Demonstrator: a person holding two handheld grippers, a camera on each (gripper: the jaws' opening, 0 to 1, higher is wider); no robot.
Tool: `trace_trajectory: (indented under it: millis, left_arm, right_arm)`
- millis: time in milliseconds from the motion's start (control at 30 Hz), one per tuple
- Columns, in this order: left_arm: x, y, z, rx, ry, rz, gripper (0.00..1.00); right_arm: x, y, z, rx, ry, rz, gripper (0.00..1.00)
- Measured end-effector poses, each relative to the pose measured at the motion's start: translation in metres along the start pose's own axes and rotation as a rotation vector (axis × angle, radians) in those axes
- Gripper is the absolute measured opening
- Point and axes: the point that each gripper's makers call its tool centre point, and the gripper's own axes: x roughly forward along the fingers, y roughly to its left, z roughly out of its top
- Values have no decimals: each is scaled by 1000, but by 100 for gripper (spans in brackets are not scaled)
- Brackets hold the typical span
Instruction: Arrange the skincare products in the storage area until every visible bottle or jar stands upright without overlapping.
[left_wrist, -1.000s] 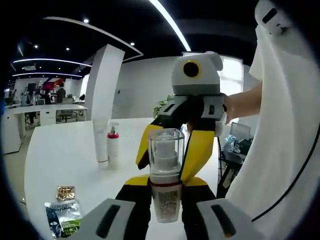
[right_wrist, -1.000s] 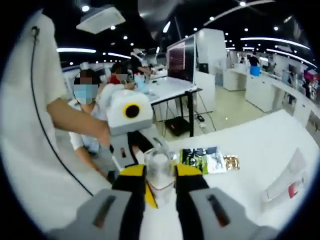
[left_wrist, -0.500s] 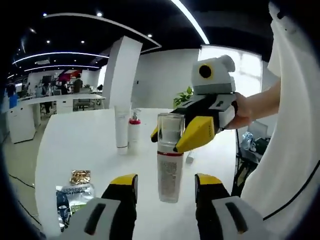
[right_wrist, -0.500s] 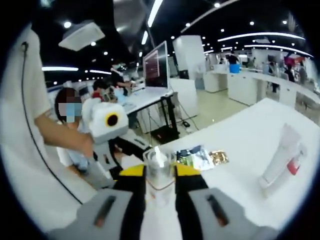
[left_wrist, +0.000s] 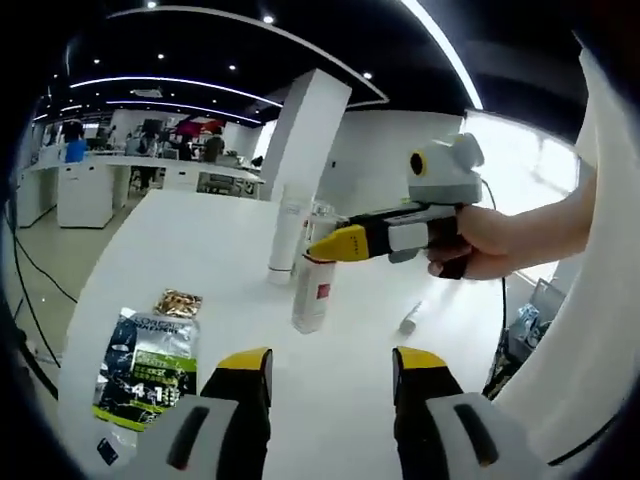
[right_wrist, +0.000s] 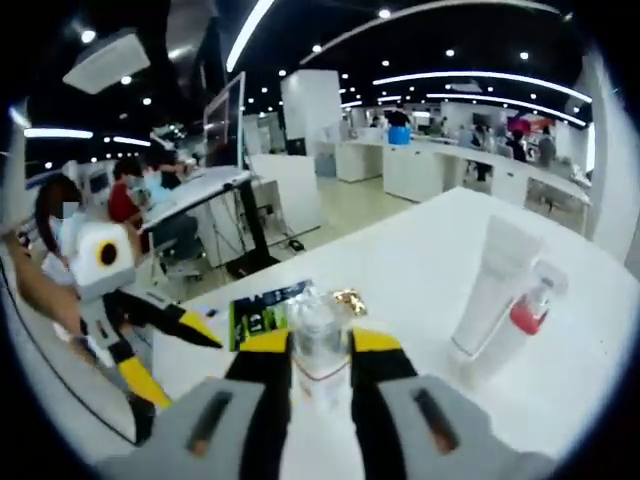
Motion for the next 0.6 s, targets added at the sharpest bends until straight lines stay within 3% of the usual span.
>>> trace_trajectory:
  millis: [367,600]
  left_arm:
    - [-1,16,4,-12,6,42,50]
    - [-4,26,11,-42,-25,81,50]
  right_arm:
    - [28,-49,1,-6,-20,-95,20]
    - [35,-76,-11,-9,1,-156,20]
